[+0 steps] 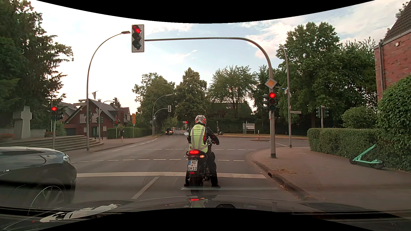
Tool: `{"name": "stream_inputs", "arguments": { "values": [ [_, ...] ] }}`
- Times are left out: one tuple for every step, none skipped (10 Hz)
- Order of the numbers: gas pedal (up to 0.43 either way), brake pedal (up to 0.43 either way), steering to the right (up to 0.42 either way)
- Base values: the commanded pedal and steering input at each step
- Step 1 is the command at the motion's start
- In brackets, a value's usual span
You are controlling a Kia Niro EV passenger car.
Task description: Follow the waypoints while adhering to traffic rules and regulations
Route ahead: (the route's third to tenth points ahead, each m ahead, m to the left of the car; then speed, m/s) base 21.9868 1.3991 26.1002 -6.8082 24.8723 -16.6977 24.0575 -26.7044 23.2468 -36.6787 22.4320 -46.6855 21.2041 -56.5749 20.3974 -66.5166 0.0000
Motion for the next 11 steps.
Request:
{"name": "stream_inputs", "arguments": {
  "values": [
    [0.0, 0.0, -0.016],
    [0.0, 0.0, -0.016],
    [0.0, 0.0, -0.016],
    [0.0, 0.0, -0.016],
    [0.0, 0.0, -0.016],
    [0.0, 0.0, -0.016],
    [0.0, 0.0, -0.016],
    [0.0, 0.0, -0.016],
    [0.0, 0.0, -0.016],
    [0.0, 0.0, -0.016],
    [0.0, 0.0, -0.016]
  ]
}}
